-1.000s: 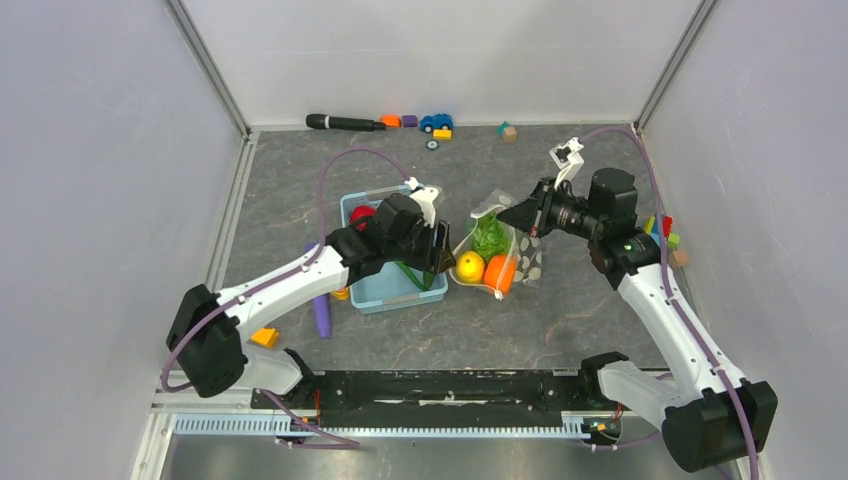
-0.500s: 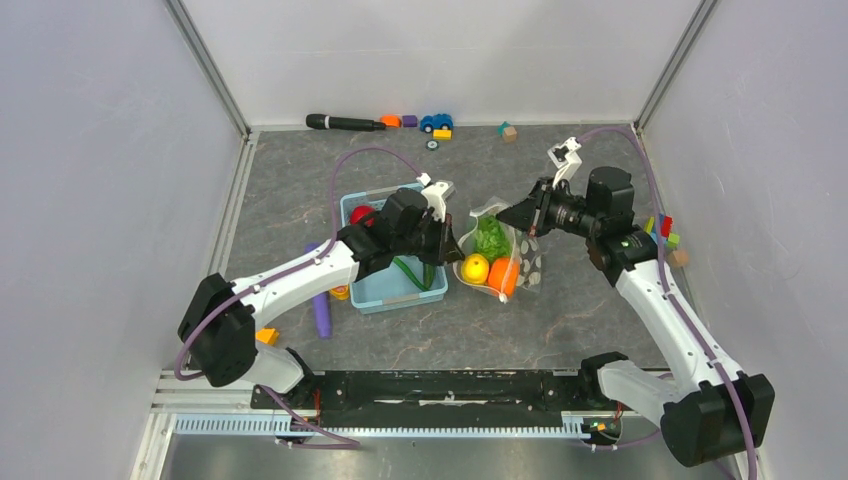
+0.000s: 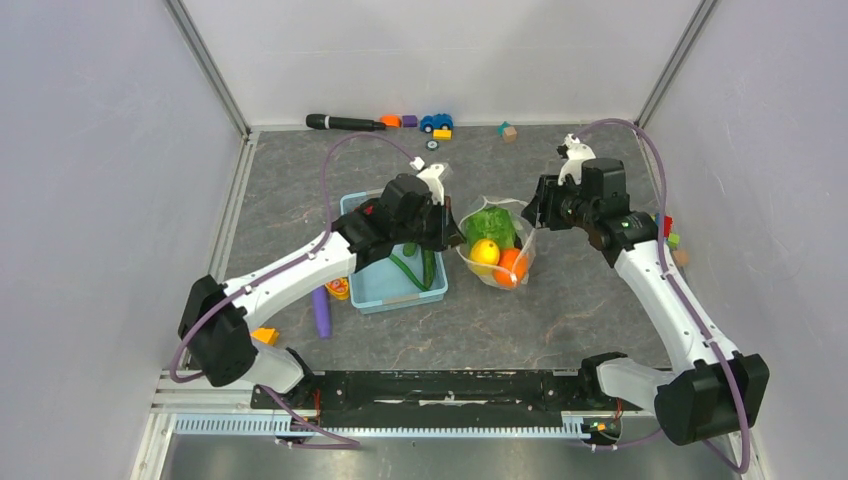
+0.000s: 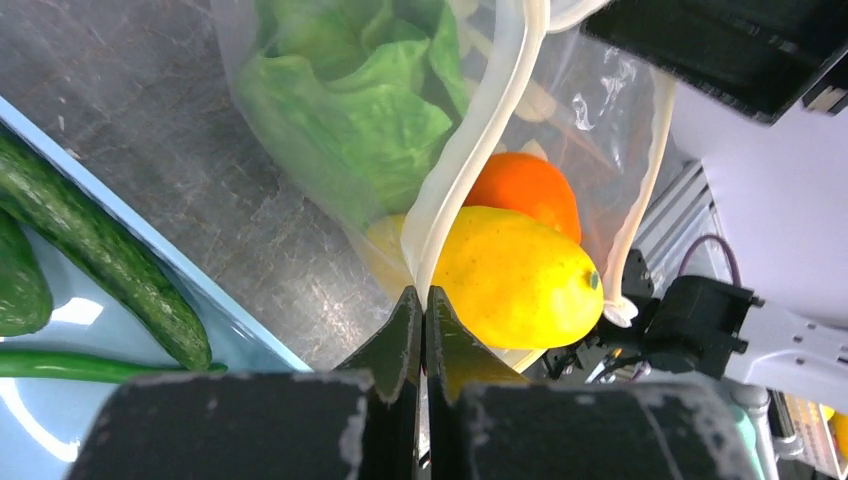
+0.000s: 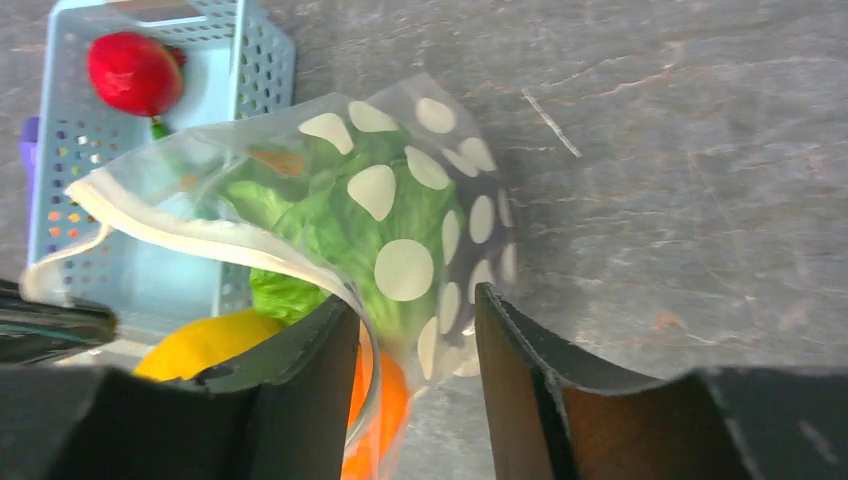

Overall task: Place the food in the zip-top bag and seal the zipper
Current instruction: Adjust the zipper on the food storage bag.

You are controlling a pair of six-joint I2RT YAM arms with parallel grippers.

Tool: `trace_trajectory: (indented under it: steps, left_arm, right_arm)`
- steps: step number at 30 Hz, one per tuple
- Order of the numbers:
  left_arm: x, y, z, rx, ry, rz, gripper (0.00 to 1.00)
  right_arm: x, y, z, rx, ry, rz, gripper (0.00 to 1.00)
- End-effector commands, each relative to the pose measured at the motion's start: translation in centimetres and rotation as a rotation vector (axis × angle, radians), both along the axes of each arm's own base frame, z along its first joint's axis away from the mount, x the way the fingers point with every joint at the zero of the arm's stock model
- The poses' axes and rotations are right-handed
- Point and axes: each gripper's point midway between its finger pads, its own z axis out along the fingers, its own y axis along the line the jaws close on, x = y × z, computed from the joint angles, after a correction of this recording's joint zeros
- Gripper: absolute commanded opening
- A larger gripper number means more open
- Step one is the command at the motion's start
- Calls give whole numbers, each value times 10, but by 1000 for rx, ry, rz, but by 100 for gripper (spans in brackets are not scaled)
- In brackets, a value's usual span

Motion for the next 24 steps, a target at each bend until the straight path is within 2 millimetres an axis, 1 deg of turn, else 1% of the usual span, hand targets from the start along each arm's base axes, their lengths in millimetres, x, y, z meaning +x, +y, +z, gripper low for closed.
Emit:
trace_trajectory:
  steps: [1,4,6,9,13,17,20,21,22,23,24]
  left_arm:
    - [22,-7,45,-65,-34,98,2]
    - [34,-15,47,-57,-16,125,2]
    - [38,-22,49,-60,-1,128,2]
    - [47,-31,54,-62,11,135,2]
    - [58,-41,57,-51,19,144,2]
    - [65,-45,51,-26,29,157,2]
    - [69,-45,50,-13,26,165,2]
    - [71,-43,49,-1,23,177,2]
    - [73,-42,48,10,20,188,2]
    - [76,-40,49,20,14,202,2]
    - [78,-40,48,29,13,203,2]
  right_arm:
    - [10,-27,35,-136,-115,-64,54]
    - [4,-14,47,-81,-144,2,57]
    - [-3,-5,48,-50,-142,48,59]
    - [-10,1,45,-22,-131,79,58]
    - [-16,0,37,-24,-115,82,58]
    - [-18,-8,18,-60,-66,47,58]
    - [-19,-15,6,-85,-28,13,58]
    - [-19,-18,4,-93,-22,-1,56]
    - [-19,-21,2,-102,-17,-15,52]
    - [-20,-22,3,-106,-19,-23,43]
    - [-20,-23,3,-105,-21,-25,31]
